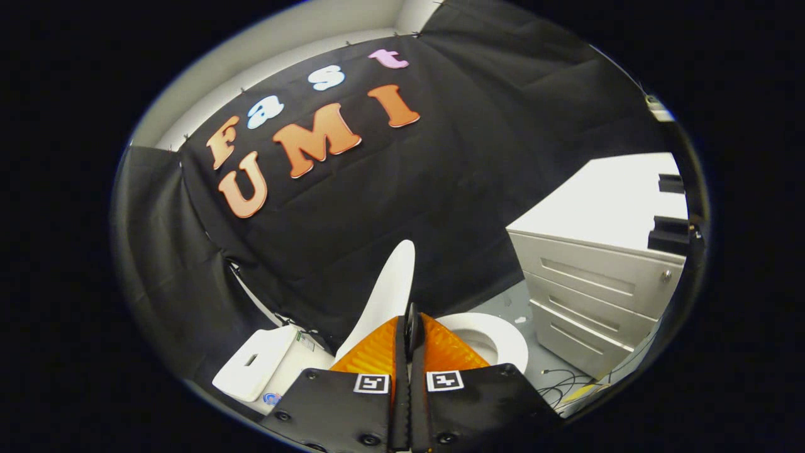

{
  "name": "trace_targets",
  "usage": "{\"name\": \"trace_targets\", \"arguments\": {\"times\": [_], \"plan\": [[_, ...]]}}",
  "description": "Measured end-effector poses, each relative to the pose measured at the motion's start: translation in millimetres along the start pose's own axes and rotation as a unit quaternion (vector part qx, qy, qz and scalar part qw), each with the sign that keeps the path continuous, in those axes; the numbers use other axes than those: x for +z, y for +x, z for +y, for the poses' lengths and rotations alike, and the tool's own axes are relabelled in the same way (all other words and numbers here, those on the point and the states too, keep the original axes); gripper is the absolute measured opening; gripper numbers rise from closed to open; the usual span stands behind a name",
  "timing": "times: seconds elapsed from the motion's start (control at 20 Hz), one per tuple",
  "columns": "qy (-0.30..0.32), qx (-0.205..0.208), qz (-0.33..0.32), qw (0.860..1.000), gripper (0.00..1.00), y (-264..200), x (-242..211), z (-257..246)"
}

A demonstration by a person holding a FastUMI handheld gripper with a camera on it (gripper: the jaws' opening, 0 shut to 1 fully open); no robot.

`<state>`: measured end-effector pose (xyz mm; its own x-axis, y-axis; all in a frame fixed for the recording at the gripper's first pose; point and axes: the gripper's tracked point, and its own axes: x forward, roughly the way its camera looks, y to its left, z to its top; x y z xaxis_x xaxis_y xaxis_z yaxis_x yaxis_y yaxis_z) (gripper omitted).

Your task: Open the toilet lid.

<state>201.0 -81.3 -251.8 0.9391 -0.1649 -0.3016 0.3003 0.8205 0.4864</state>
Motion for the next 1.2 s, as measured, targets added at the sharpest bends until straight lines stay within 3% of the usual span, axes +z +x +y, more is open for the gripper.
{"name": "trace_targets", "arguments": {"times": [0.1,0.6,0.9,1.1,1.2], "plan": [[-0.045,-0.011,0.011,0.999,0.08,1,4,16],[-0.14,0.021,-0.004,0.99,0.09,-11,28,119],[-0.151,0.059,-0.01,0.987,0.08,-22,27,198],[-0.23,0.081,-0.006,0.97,0.08,-28,19,254],[-0.272,0.072,-0.006,0.96,0.08,-30,13,274]]}}
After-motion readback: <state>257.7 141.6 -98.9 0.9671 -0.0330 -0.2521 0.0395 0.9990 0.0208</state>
